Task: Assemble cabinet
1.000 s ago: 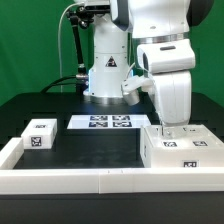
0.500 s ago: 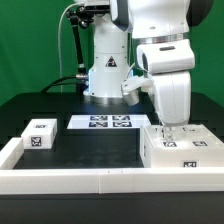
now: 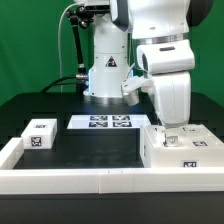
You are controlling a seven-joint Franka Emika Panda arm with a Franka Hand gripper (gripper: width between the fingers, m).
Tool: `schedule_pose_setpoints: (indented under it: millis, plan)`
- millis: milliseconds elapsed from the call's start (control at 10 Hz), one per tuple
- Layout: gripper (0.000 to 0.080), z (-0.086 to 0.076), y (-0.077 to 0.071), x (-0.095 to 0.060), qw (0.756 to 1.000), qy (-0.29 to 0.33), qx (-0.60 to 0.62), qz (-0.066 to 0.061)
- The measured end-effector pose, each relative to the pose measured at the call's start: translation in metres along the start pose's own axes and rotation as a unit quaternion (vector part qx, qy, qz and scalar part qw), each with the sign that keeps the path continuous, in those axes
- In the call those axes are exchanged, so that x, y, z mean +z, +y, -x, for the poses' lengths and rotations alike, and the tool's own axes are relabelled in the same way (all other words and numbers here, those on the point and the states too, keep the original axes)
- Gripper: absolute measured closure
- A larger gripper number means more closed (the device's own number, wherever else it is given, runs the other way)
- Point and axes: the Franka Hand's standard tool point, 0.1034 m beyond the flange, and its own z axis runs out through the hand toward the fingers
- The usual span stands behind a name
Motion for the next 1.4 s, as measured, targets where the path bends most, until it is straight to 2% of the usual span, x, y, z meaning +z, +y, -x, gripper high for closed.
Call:
schedule_pose_setpoints:
  millis: [100,400,500,700,900,1000,1400]
  plan:
    - [0.0014,0.0,-0.001,0.0,1.0,0.0,0.0,-0.001]
    - [0.0004,0.0,-0.001,-0.001,1.0,-0.001,0.0,-0.001]
    - [0.0004,0.002,-0.005,-0.005,1.0,-0.004,0.006,0.0]
    - [0.0004,0.003,-0.021,-0.021,1.0,-0.013,0.024,0.005]
    - [0.0004,0.002,-0.044,-0.035,0.998,-0.022,0.059,0.016]
    - [0.0004,0.001,-0.057,-0.036,0.997,-0.026,0.073,0.013]
    - [0.0004,0.001,-0.053,-0.032,0.991,-0.022,0.131,0.013]
